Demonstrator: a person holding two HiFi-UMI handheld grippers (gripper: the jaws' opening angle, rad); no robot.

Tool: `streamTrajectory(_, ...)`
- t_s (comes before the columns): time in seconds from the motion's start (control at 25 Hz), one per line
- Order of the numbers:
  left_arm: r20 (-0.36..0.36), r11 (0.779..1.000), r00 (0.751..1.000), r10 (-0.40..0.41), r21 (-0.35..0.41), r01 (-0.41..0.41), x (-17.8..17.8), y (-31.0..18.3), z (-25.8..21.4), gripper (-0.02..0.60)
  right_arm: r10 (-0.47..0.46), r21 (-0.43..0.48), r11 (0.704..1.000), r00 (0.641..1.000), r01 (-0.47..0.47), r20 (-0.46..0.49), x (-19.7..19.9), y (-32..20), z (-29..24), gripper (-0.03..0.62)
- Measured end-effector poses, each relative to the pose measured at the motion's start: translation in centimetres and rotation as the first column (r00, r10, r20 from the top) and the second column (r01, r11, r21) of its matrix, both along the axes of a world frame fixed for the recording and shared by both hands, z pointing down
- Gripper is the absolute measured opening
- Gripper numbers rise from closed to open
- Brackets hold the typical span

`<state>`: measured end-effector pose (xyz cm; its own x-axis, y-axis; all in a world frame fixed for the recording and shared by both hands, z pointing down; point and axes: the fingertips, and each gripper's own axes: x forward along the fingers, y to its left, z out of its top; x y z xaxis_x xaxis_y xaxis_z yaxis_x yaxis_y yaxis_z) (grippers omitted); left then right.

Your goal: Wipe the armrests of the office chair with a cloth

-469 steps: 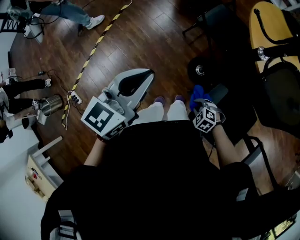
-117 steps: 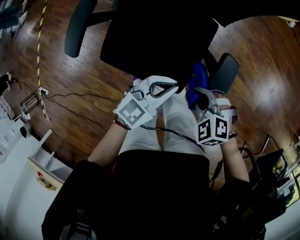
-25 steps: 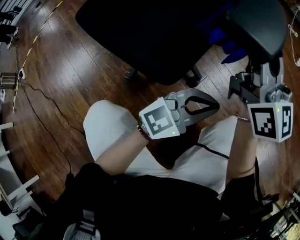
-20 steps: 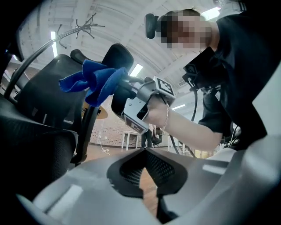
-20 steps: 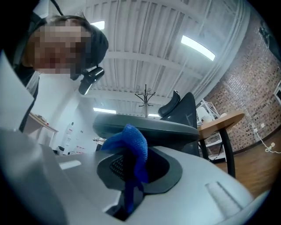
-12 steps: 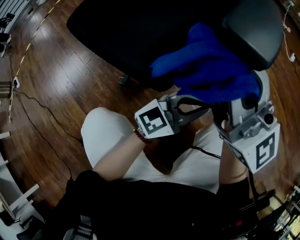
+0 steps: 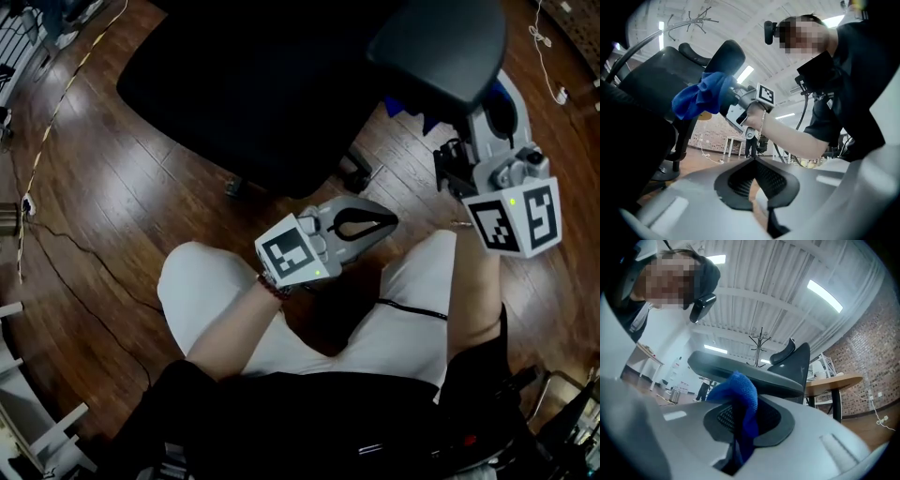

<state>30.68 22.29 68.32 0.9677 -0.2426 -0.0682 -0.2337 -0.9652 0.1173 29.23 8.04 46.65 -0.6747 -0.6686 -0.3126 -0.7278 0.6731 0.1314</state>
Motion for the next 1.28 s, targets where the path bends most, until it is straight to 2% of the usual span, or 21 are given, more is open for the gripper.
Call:
streamTrajectory(0.08, 0.016, 1.000, 1.000, 0.012, -0.007, -0.012, 0.4, 0.3, 0.4, 0.005, 0.053, 0.019, 0.998, 0.999, -0.053, 0.000, 0.5, -0.4, 0.3, 0.040)
streamTrajectory(0.2, 0.026, 0.999, 0.999, 0.030, 0.023, -0.030, 0.6, 0.5, 0.4, 0.005, 0.156, 0.090, 0.984, 0.987, -0.152, -0.046, 0.6, -1.0, 1.9, 0.040)
streamTrajectory(0.28, 0.002, 0.999, 0.999, 0.043, 0.017, -0.043, 0.3, 0.9, 0.4, 0.005, 0.195, 0.111, 0.977, 0.974, -0.183, -0.112, 0.2, -1.6, 4.5, 0.040)
streamTrajectory(0.36, -0.013, 0.999, 0.999, 0.040, -0.015, -0.040, 0.0, 1.3, 0.6, 0.005, 0.210, 0.090, 0.977, 0.957, -0.195, -0.201, -0.5, -2.2, 7.8, 0.040)
streamTrajectory(0.44, 0.005, 0.999, 0.999, 0.033, -0.010, -0.033, 0.0, 1.2, 0.5, 0.005, 0.211, 0.029, 0.977, 0.941, -0.211, -0.263, -0.4, -3.2, 11.5, 0.040)
streamTrajectory(0.48, 0.017, 1.000, 0.999, 0.030, 0.005, -0.030, 0.1, 1.1, 0.4, 0.005, 0.204, -0.011, 0.977, 0.943, -0.214, -0.264, -0.3, -3.7, 13.1, 0.040)
streamTrajectory(0.6, 0.025, 1.000, 1.000, 0.012, 0.023, -0.012, 0.0, 1.0, 0.3, 0.005, 0.195, -0.154, 0.961, 0.958, -0.229, -0.208, 0.9, -5.2, 17.2, 0.040)
streamTrajectory(0.68, 0.021, 1.000, 1.000, 0.001, 0.011, -0.001, 0.0, 1.0, 0.5, 0.006, 0.232, -0.287, 0.919, 0.960, -0.269, -0.157, 3.0, -6.6, 20.3, 0.040)
streamTrajectory(0.8, 0.027, 1.000, 1.000, 0.010, 0.012, -0.011, 0.3, 1.2, 0.7, 0.005, 0.267, -0.500, 0.820, 0.959, -0.278, -0.095, 6.3, -9.0, 25.3, 0.040)
streamTrajectory(0.88, 0.031, 1.000, 0.999, 0.025, 0.012, -0.025, 0.6, 1.4, 0.7, 0.005, 0.247, -0.550, 0.796, 0.965, -0.252, -0.085, 6.7, -10.2, 27.1, 0.040)
streamTrajectory(1.04, 0.003, 1.000, 1.000, 0.029, 0.000, -0.029, 0.6, 1.2, 1.0, 0.005, 0.259, -0.551, 0.801, 0.965, -0.235, -0.035, 6.6, -11.9, 26.1, 0.038)
streamTrajectory(1.08, -0.008, 1.000, 1.000, 0.021, -0.013, -0.021, 0.5, 1.1, 1.1, 0.005, 0.263, -0.533, 0.814, 0.965, -0.231, -0.017, 6.7, -12.0, 25.0, 0.038)
streamTrajectory(1.16, -0.021, 0.999, 1.000, 0.005, -0.033, -0.005, 0.3, 0.8, 1.2, 0.005, 0.234, -0.467, 0.862, 0.972, -0.196, 0.024, 6.3, -11.6, 21.6, 0.038)
streamTrajectory(1.28, -0.014, 1.000, 1.000, 0.004, -0.011, -0.004, 0.1, 0.8, 0.6, 0.005, 0.152, -0.366, 0.922, 0.988, -0.128, 0.037, 5.2, -10.7, 15.9, 0.035)
